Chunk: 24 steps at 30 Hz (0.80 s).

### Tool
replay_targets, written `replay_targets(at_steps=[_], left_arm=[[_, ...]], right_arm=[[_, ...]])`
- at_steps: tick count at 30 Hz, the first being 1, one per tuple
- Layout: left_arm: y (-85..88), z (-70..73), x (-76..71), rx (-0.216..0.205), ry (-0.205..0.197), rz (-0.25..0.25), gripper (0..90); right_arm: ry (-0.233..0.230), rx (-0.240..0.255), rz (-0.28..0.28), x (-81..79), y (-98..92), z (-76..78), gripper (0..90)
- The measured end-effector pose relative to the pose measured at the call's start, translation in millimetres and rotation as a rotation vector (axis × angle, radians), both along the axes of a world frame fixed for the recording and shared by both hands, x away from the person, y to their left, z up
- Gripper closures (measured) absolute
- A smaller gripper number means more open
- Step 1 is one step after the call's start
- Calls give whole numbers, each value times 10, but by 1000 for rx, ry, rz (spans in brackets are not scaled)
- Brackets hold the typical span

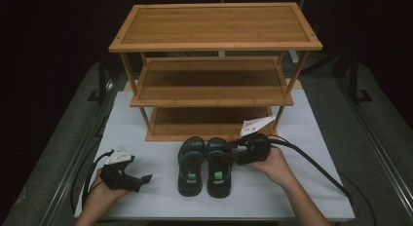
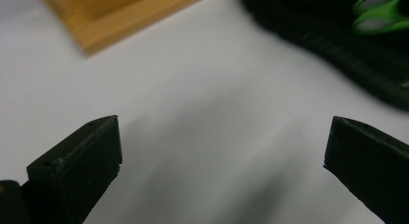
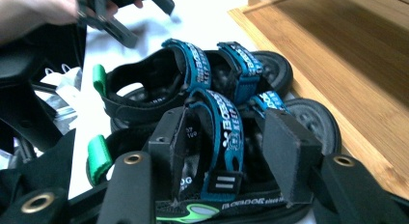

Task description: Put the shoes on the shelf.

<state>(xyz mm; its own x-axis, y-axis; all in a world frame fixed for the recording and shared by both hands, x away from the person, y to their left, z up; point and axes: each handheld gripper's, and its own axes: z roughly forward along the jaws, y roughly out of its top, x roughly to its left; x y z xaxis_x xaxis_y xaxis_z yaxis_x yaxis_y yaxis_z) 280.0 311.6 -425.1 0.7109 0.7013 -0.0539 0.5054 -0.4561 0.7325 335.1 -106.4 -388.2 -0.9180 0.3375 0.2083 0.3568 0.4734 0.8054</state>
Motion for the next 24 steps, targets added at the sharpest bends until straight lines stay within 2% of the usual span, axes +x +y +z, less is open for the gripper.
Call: replay_targets(at_steps=[7, 9, 11, 12, 18, 24], left_arm=[[-295, 227, 86, -23, -17, -125, 65], [-352, 283, 122, -45, -23, -159, 155], [-436, 342, 162, -55, -27, -188, 161], [-482, 374, 190, -57, -25, -220, 200], [-716, 423, 303, -65, -23, -286, 304], [-901, 352, 398, -59, 5, -342, 418]], right_arm=[[-6, -25, -15, -59, 2, -3, 478], [-7, -27, -15, -68, 5, -9, 478], [-10, -27, -19, -75, 14, -20, 479], [-7, -25, -16, -79, 19, -24, 482], [-13, -26, -26, -88, 25, -38, 499], [-7, -43, -21, -103, 27, -69, 535]])
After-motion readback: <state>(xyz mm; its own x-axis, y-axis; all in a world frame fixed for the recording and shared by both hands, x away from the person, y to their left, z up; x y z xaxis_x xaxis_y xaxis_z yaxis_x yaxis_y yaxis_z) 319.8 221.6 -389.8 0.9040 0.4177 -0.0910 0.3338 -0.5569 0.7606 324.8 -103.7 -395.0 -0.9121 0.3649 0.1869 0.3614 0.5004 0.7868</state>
